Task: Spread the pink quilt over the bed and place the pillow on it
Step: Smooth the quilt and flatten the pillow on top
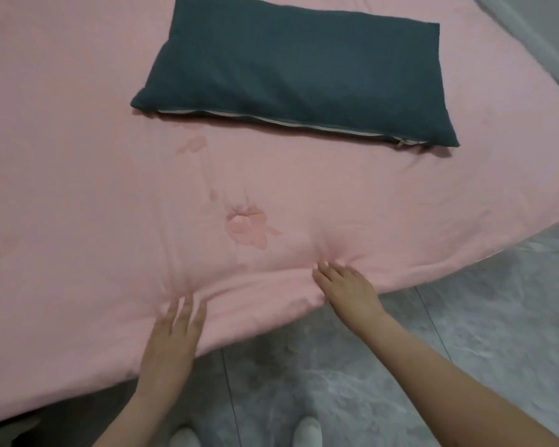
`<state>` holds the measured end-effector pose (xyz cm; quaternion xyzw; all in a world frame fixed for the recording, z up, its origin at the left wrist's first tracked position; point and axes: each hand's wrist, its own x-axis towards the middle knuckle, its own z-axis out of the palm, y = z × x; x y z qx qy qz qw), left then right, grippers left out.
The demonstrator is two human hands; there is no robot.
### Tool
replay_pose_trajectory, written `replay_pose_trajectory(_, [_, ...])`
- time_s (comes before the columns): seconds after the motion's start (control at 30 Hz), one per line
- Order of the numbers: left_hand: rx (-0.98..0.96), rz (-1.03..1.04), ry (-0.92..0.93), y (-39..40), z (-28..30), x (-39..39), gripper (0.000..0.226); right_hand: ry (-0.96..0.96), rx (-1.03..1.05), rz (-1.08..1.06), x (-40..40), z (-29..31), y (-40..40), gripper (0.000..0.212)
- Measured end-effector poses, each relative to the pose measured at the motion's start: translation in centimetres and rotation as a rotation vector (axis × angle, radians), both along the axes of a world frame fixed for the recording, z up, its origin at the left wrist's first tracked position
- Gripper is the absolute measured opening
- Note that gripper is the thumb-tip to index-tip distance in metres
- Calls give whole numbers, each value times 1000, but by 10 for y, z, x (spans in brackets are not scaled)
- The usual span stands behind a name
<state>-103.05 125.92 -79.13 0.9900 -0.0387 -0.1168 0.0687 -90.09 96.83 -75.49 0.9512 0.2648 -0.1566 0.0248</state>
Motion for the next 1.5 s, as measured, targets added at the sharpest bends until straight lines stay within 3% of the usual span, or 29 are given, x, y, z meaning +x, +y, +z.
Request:
replay_pose_trajectory(0.1, [-199, 87, -102, 7, 13, -24, 87, -66, 233, -21, -26, 1, -20, 47])
replay_pose_trajectory(0.17, [-210, 34, -94, 8, 22, -36, 81, -57, 321, -53, -42, 4, -29, 47])
replay_pose_trajectory(0.27, [-121, -105, -2, 4, 19, -38, 73, 41, 212, -13, -38, 9, -29, 40])
replay_pose_trajectory(0.37, [-51, -93, 53, -10, 30, -16, 41, 199, 7, -4, -19, 19, -23, 32])
replay_pose_trajectory(0.47, [-11, 5, 120, -23, 64, 20, 48, 278, 45, -116, 2, 40, -16, 30])
replay_pose_trajectory(0.7, [-16, 47, 31, -41, 135, 127, 53, 211, 151, -190, 66, 95, -17, 30])
replay_pose_trajectory(0.83, [-48, 30, 44, -42, 139, 184, 52, 224, 124, -253, 113, 110, -20, 29])
replay_pose_trajectory(1.0, [16, 6, 101, -17, 125, 243, 56, 238, 210, -551, 178, 101, -26, 30])
replay_pose_trajectory(1.13, [124, -14, 52, 8, 112, 300, 57, 177, 295, -722, 229, 86, -28, 40])
replay_pose_trajectory(1.23, [132, -1, -4, 11, 107, 348, 69, 40, 365, -775, 267, 84, -36, 49])
replay_pose_trajectory(1.4, [103, -106, -131, -13, 107, 438, 85, -198, 280, -619, 346, 85, -50, 62])
replay_pose_trajectory(1.5, [23, 12, -252, -32, 110, 497, 92, -257, 238, -617, 403, 87, -59, 80])
